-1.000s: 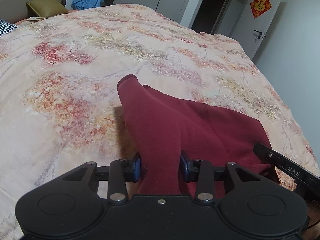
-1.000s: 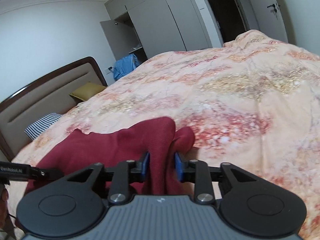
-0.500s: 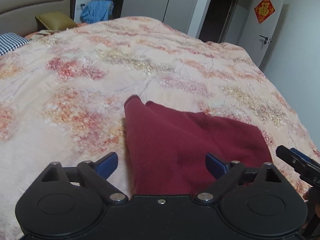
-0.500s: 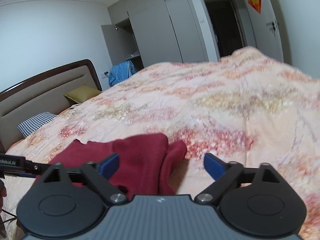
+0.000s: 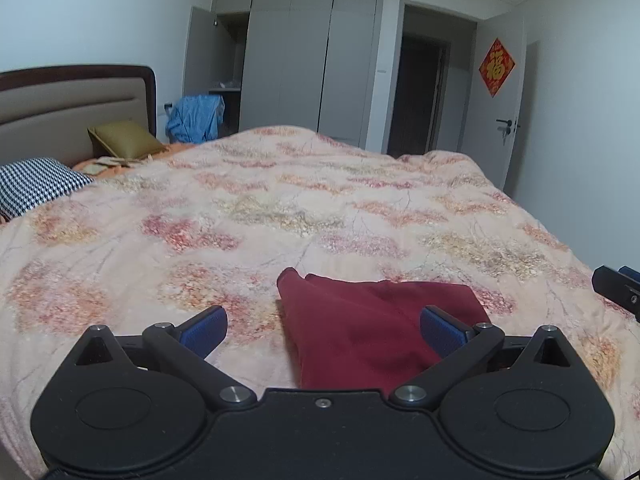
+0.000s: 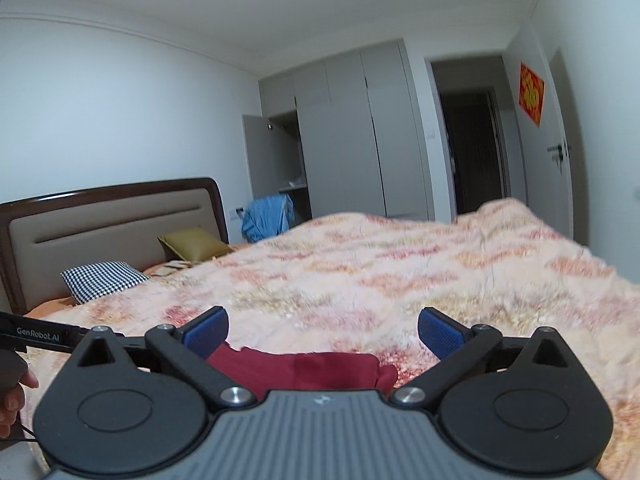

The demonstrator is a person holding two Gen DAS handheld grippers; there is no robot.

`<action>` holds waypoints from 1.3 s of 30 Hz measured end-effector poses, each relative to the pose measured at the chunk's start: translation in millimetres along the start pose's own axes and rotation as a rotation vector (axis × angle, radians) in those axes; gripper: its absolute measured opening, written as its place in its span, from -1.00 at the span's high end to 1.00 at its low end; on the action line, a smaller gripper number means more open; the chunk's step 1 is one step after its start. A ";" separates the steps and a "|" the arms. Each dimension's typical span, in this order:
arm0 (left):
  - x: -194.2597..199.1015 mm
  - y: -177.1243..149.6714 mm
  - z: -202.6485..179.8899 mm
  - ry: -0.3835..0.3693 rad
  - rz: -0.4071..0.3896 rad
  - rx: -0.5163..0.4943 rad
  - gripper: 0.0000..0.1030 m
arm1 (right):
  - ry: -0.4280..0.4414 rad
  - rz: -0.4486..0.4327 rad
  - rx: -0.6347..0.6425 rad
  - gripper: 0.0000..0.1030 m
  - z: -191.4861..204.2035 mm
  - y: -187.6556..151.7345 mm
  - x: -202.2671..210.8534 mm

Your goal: Fold small clothes

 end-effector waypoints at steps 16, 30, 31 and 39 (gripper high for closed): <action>121.9 -92.5 1.6 0.003 -0.093 -0.011 -0.99 | -0.063 -0.071 0.043 -1.00 58.6 -47.0 153.3; 160.4 -159.7 7.7 0.034 -0.072 -0.005 -0.99 | -0.140 -0.073 0.061 -1.00 79.7 -116.0 213.3; 161.0 -164.0 8.7 0.037 -0.071 -0.011 -0.99 | -0.136 -0.068 0.076 -1.00 81.5 -120.2 214.5; 163.7 -179.2 12.2 0.047 -0.079 -0.020 -0.99 | -0.154 -0.066 0.064 -1.00 77.7 -131.9 215.2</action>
Point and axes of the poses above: each gripper's, at about its wrist camera, not at the fingertips, and x roughly against the way its jaws point, z to its left, y to its top, the point moved 6 cm from there along -x, roughly the way its jaws point
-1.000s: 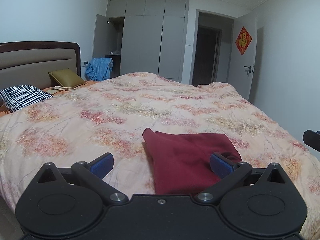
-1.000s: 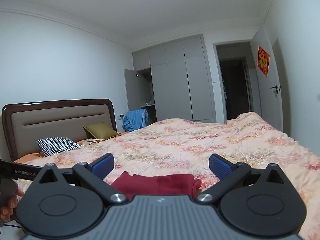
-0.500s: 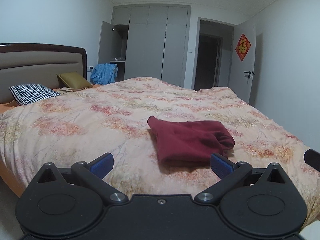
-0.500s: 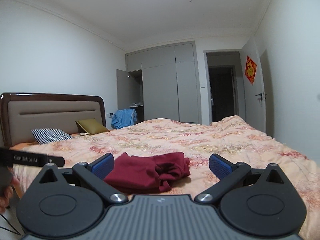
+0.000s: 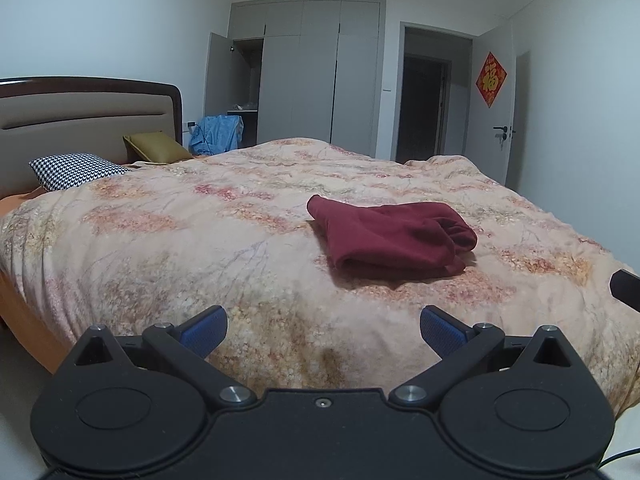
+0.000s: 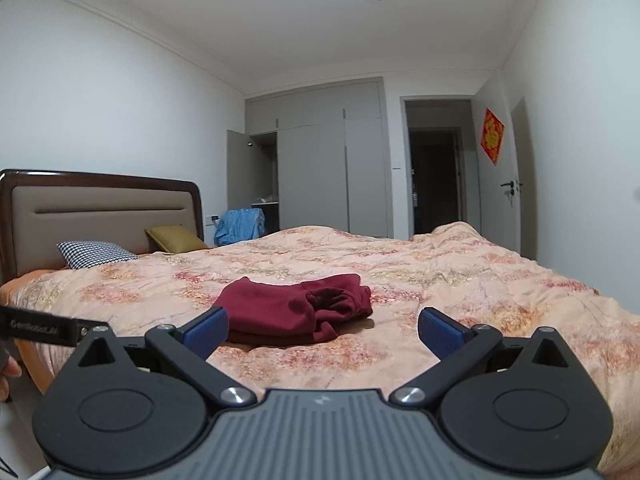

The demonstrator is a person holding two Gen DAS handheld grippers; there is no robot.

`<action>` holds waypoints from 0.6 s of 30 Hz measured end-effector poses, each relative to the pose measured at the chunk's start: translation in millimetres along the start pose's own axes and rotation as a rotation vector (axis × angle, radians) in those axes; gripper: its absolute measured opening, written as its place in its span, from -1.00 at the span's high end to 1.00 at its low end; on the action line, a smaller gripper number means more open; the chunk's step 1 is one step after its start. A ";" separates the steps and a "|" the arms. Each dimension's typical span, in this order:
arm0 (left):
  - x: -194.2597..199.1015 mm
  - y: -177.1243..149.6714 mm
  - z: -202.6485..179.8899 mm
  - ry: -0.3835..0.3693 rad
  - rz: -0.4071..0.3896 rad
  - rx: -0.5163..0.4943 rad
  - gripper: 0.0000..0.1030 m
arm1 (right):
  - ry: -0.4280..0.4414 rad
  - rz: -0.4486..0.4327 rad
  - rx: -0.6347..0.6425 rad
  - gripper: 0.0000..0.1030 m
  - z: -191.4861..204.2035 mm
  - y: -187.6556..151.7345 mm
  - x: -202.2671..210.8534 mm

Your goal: Fold small clothes

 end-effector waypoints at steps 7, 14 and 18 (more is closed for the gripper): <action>1.6 -4.6 1.6 0.001 0.000 0.002 -0.99 | -0.028 0.011 -0.020 -1.00 -10.5 -5.9 -0.9; 1.2 -8.1 3.4 0.005 0.001 0.000 -0.99 | -0.021 0.030 0.002 -1.00 -8.0 -12.0 -3.4; 1.3 -9.7 2.4 0.003 0.004 -0.001 -0.99 | -0.022 0.032 0.000 -1.00 -8.3 -12.1 -3.7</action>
Point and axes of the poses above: each gripper's, at about its wrist camera, not at the fingertips, and x roughly against the way its jaws point, z to its left, y to its top, the point moved 6 cm from there along -x, roughly the way its jaws point
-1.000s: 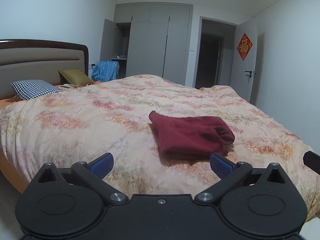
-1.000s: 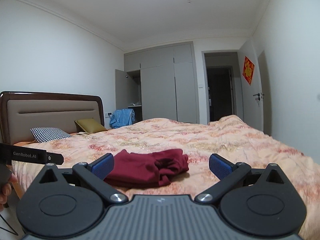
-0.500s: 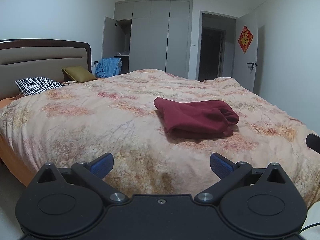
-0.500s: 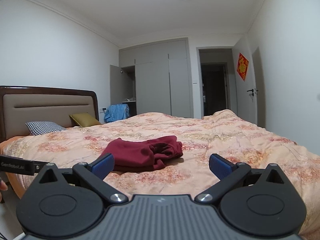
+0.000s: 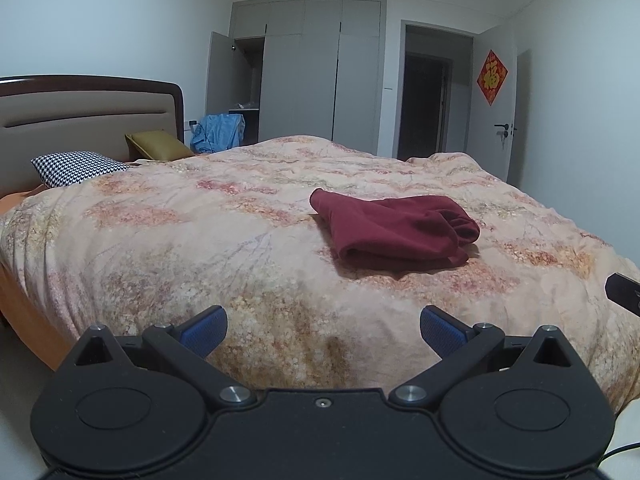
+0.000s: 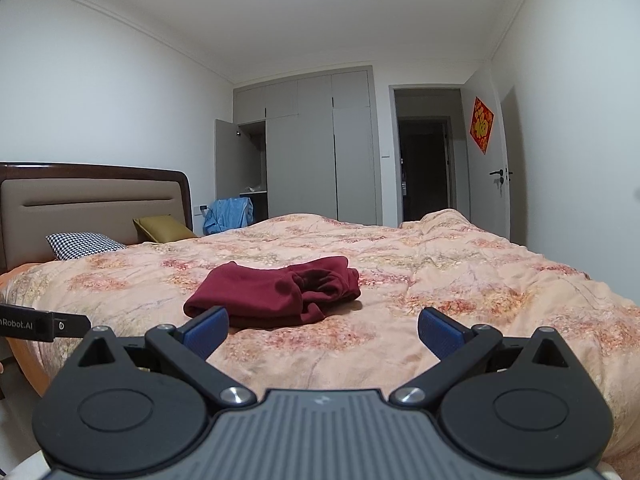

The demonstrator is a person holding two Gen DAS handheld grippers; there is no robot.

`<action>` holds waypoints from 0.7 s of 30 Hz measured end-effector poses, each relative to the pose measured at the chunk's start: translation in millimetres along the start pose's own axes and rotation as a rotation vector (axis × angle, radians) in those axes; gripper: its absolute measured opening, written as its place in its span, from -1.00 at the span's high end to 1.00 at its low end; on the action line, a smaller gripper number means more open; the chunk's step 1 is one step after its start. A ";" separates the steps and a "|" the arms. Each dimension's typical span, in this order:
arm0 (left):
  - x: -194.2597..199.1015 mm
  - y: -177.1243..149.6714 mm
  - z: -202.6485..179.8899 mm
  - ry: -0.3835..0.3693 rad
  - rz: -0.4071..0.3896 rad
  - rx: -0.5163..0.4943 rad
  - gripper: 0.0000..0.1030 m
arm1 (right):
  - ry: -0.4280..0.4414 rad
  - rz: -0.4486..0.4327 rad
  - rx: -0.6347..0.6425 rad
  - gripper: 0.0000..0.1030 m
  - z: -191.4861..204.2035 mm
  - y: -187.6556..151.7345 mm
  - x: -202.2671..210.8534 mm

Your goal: Fold small clothes

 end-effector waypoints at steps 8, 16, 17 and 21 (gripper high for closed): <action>-0.4 -0.6 -0.8 -0.001 0.003 -0.001 -0.99 | -0.001 -0.001 -0.007 -1.00 -1.6 -0.4 0.0; -0.7 -0.8 -0.7 -0.001 0.004 0.000 -0.99 | -0.002 -0.001 -0.007 -1.00 -1.9 -0.4 0.2; -0.7 -0.9 -0.7 0.000 0.004 0.000 -0.99 | -0.002 -0.001 -0.008 -1.00 -2.0 -0.4 0.2; -0.9 -1.3 -1.1 -0.002 0.005 0.000 -0.99 | -0.001 -0.001 -0.007 -1.00 -2.2 -0.4 0.2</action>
Point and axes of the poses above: each gripper's, at about its wrist camera, not at the fingertips, and x roughly against the way its jaws point, z to its left, y to its top, the point moved 6 cm from there along -x, roughly the way its jaws point
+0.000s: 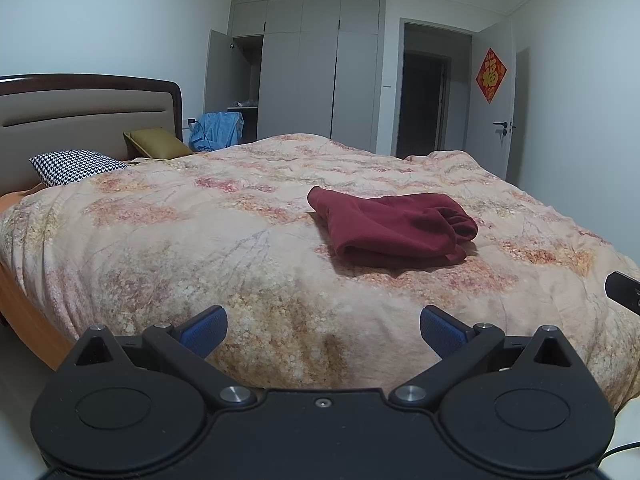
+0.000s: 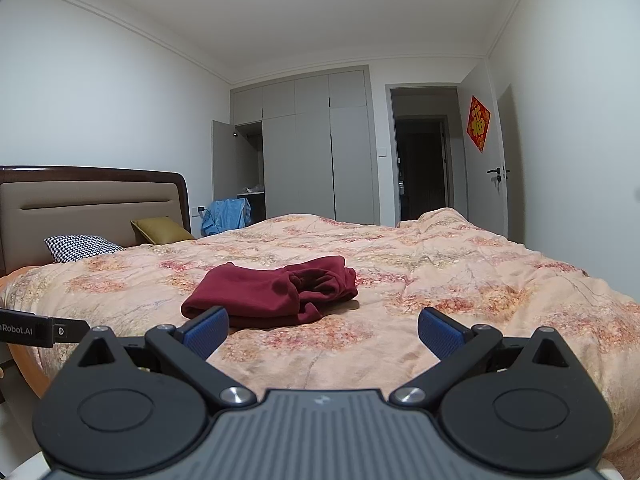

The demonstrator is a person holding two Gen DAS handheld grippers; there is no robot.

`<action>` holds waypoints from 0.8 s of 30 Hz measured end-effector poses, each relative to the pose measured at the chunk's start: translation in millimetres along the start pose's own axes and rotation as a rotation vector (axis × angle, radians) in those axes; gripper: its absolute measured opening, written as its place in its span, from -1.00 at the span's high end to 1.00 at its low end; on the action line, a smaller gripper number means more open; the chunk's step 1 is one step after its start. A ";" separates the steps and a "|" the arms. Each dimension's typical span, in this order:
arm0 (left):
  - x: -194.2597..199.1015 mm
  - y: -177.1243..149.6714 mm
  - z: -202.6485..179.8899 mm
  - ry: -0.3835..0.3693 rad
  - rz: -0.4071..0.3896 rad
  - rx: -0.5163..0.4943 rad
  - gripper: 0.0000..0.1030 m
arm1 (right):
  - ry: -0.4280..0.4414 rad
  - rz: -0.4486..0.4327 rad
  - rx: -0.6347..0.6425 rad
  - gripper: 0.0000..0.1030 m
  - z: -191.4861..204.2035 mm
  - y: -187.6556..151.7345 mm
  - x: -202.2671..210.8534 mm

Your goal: Fold small clothes

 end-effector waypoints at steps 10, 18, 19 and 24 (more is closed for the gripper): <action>-0.7 -0.1 -0.6 0.000 0.001 -0.001 -0.99 | -0.003 0.001 -0.006 -1.00 -1.8 -1.8 0.4; -0.5 -0.1 -1.0 -0.003 0.001 -0.001 -0.99 | -0.005 0.002 -0.008 -1.00 -2.4 -2.5 0.8; -0.5 -0.2 -1.7 -0.004 0.001 -0.001 -0.99 | -0.005 0.002 -0.008 -1.00 -2.3 -2.5 0.8; -1.3 -0.1 -2.8 -0.004 0.000 -0.003 -0.99 | -0.005 0.002 -0.008 -1.00 -2.4 -2.6 0.8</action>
Point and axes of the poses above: each gripper's, at about its wrist camera, not at the fingertips, and x roughly against the way its jaws point, z to its left, y to its top, the point moved 6 cm from there along -x, roughly the way its jaws point
